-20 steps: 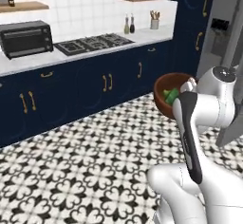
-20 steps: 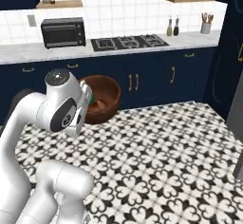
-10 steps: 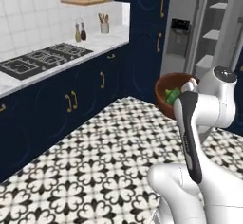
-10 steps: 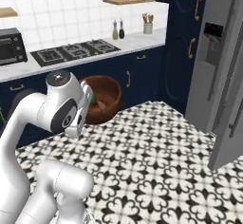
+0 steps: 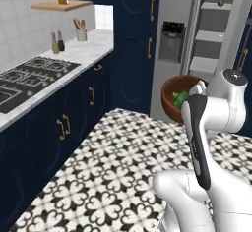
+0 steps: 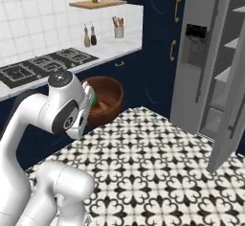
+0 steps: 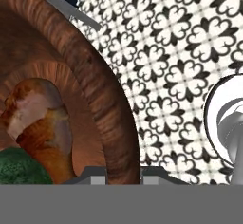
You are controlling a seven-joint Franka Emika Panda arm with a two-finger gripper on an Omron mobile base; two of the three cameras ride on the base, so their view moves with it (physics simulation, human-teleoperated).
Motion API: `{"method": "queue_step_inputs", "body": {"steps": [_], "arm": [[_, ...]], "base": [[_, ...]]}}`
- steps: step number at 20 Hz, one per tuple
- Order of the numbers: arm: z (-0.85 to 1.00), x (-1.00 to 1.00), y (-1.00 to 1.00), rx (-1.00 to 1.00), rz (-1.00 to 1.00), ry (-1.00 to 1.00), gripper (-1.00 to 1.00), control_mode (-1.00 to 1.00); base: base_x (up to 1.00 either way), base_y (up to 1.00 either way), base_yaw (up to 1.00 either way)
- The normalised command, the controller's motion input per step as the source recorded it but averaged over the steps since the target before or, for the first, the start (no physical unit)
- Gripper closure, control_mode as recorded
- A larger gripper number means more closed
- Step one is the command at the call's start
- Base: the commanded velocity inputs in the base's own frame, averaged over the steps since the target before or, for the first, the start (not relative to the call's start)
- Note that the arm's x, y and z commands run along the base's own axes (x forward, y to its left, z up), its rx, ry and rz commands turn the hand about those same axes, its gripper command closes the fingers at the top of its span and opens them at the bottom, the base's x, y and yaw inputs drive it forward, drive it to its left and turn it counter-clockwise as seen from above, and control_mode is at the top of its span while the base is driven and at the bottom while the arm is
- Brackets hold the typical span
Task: Pick the chicken drumstick and broccoli from their plates and place them in the bowl. Then put the bowl in the fridge.
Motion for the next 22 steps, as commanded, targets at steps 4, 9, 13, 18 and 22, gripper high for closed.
{"method": "queue_step_inputs", "body": {"steps": [4, 9, 13, 18, 22], "arm": [[0.00, 0.00, 0.00, 0.00, 0.00, 0.00, 1.00, 1.00], [0.00, 0.00, 0.00, 0.00, 0.00, 0.00, 1.00, 1.00], [0.00, 0.00, 0.00, 0.00, 0.00, 0.00, 1.00, 1.00], [0.00, 0.00, 0.00, 0.00, 0.00, 0.00, 1.00, 1.00], [0.00, 0.00, 0.00, 0.00, 0.00, 0.00, 1.00, 1.00]], "base": [[1.00, 0.70, -0.35], [1.00, 0.53, -0.45], [1.00, 0.26, -0.54], [1.00, 0.40, -0.58], [1.00, 0.50, -0.49]]}}
